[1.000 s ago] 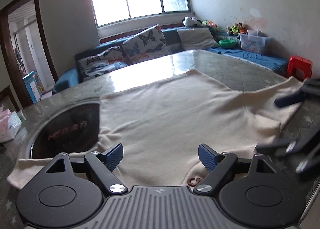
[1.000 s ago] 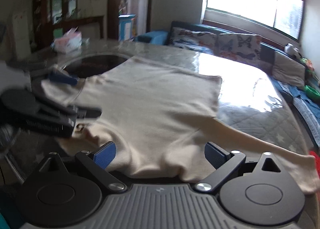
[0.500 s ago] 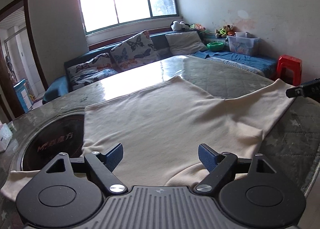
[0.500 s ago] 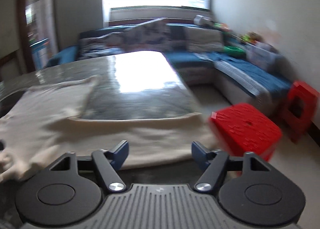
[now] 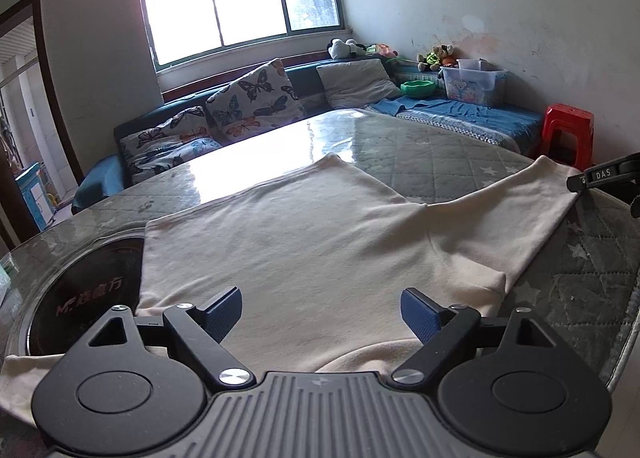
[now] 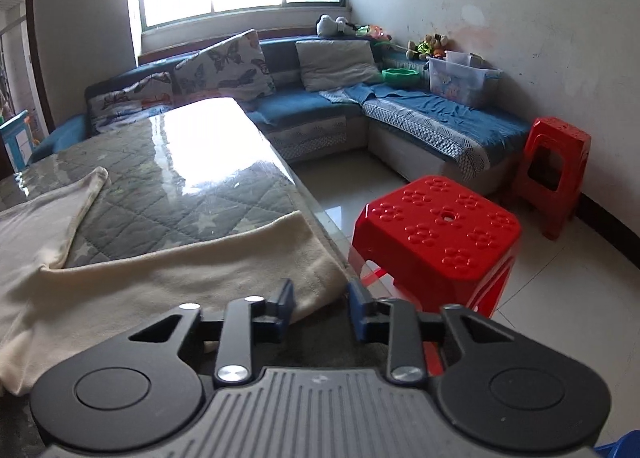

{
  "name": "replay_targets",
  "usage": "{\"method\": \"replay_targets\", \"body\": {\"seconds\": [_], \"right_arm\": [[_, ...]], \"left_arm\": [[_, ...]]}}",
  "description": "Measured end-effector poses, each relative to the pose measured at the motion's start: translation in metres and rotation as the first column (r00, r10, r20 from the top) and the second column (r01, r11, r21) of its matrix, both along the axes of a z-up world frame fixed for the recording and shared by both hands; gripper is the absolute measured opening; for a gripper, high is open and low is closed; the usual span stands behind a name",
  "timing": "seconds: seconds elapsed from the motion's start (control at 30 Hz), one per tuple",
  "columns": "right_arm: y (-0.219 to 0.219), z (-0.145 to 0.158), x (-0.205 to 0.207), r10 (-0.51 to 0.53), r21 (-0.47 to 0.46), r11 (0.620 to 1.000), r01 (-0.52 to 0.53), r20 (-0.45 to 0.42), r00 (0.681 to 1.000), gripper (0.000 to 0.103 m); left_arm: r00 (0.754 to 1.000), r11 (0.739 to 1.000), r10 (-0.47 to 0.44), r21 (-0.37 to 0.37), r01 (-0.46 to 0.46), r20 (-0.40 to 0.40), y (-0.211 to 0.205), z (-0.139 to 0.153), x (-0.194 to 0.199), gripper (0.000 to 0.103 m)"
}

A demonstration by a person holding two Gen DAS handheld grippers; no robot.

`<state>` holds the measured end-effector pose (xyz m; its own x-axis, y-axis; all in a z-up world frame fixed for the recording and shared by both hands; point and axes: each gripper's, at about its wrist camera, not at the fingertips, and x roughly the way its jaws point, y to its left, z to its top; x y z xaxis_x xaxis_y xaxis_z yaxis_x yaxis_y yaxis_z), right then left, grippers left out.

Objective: Fold clothes
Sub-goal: 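Grasp the side edge of the cream shirt with the right gripper, then lift the held side with the right gripper and fold it over the shirt body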

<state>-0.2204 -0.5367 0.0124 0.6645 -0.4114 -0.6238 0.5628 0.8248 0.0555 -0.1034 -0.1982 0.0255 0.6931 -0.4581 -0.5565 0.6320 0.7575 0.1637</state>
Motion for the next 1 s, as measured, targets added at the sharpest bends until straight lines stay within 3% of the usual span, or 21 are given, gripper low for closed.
{"method": "replay_targets", "body": {"seconds": [0.17, 0.33, 0.6, 1.0], "right_arm": [[-0.005, 0.007, -0.005, 0.002, 0.005, 1.0, -0.002, 0.046, 0.999, 0.006], [-0.009, 0.025, -0.014, 0.0, -0.01, 1.0, 0.002, 0.125, 0.992, 0.006], [-0.011, 0.04, -0.01, 0.033, -0.018, 0.999, -0.03, 0.151, 0.988, 0.005], [0.001, 0.088, 0.016, 0.124, -0.133, 0.986, -0.1, 0.188, 0.974, 0.005]], "left_arm": [[1.0, 1.0, -0.019, 0.012, 0.019, -0.005, -0.014, -0.003, 0.0, 0.089], [0.999, 0.999, -0.051, 0.009, 0.051, -0.012, -0.026, -0.005, -0.002, 0.09], [0.995, 0.995, -0.1, 0.018, 0.1, -0.023, -0.043, -0.014, -0.008, 0.091], [0.993, 0.994, -0.106, 0.0, 0.106, -0.047, -0.047, -0.02, -0.006, 0.091]]}}
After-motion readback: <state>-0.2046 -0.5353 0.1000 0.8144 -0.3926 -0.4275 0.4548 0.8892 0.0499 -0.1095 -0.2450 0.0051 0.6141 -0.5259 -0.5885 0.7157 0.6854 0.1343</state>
